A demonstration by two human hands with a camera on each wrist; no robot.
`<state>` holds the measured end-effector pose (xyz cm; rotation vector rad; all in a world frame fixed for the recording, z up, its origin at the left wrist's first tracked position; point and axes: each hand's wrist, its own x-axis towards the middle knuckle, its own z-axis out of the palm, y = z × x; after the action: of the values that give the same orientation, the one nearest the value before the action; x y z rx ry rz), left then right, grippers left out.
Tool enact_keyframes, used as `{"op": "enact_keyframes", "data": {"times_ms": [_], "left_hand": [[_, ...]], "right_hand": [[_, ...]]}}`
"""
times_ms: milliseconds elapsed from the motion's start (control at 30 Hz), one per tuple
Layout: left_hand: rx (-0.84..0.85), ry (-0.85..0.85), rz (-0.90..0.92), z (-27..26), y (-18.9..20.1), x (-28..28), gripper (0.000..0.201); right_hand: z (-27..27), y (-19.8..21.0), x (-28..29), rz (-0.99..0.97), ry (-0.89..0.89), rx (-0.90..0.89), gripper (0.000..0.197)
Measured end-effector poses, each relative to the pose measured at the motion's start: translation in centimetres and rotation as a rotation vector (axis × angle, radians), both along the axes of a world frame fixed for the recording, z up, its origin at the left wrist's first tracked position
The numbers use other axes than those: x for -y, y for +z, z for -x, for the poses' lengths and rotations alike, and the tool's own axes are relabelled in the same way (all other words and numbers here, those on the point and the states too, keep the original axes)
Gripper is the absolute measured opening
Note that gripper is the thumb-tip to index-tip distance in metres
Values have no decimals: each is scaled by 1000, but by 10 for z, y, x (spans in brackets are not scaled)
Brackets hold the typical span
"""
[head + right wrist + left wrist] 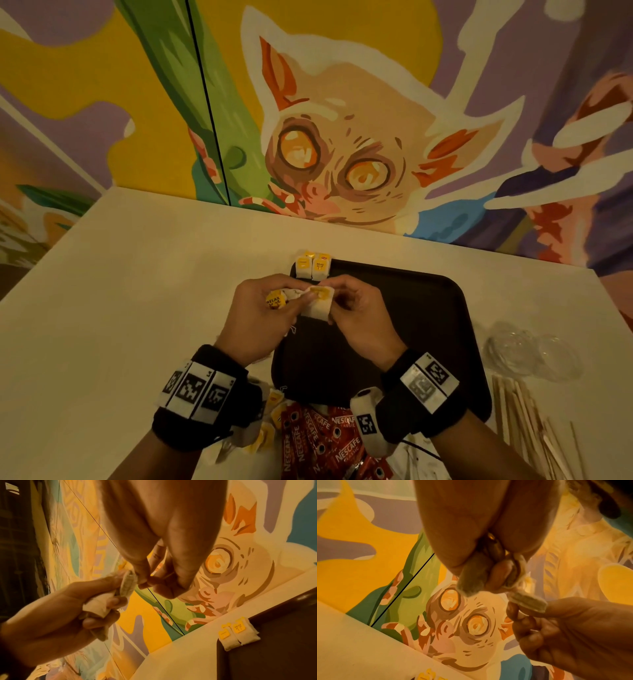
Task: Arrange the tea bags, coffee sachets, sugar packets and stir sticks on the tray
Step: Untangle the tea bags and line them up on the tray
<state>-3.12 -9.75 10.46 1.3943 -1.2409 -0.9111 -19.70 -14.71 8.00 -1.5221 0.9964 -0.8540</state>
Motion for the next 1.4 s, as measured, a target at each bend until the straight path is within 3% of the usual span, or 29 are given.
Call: {"op": "enact_keyframes", "data": {"times_ms": [200, 433, 533, 700, 933, 1167, 1300, 1400], "left_hand": [[18, 153, 6, -3, -7, 5, 5], [116, 180, -14, -6, -23, 7, 7], [12, 225, -109, -6, -28, 10, 3], [-298, 351, -302, -14, -39, 10, 27], [-594, 291, -473, -28, -50, 9, 35], [-590, 257, -497, -36, -60, 8, 45], [-562, 253, -488, -40, -65, 11, 48], [-551, 243, -482, -41, -66, 13, 46]], "right_hand": [[-2, 6, -4, -36, 77, 2, 25], [-7, -4, 0, -74, 81, -79, 13], [-14, -17, 9, -105, 48, -143, 7], [-27, -53, 49, -147, -67, -321, 18], [-50, -91, 104, -161, -153, -600, 14], [-64, -118, 134, -247, -114, -799, 23], [-73, -133, 135, -300, -177, -724, 5], [-75, -143, 134, -284, -223, -654, 21]]}}
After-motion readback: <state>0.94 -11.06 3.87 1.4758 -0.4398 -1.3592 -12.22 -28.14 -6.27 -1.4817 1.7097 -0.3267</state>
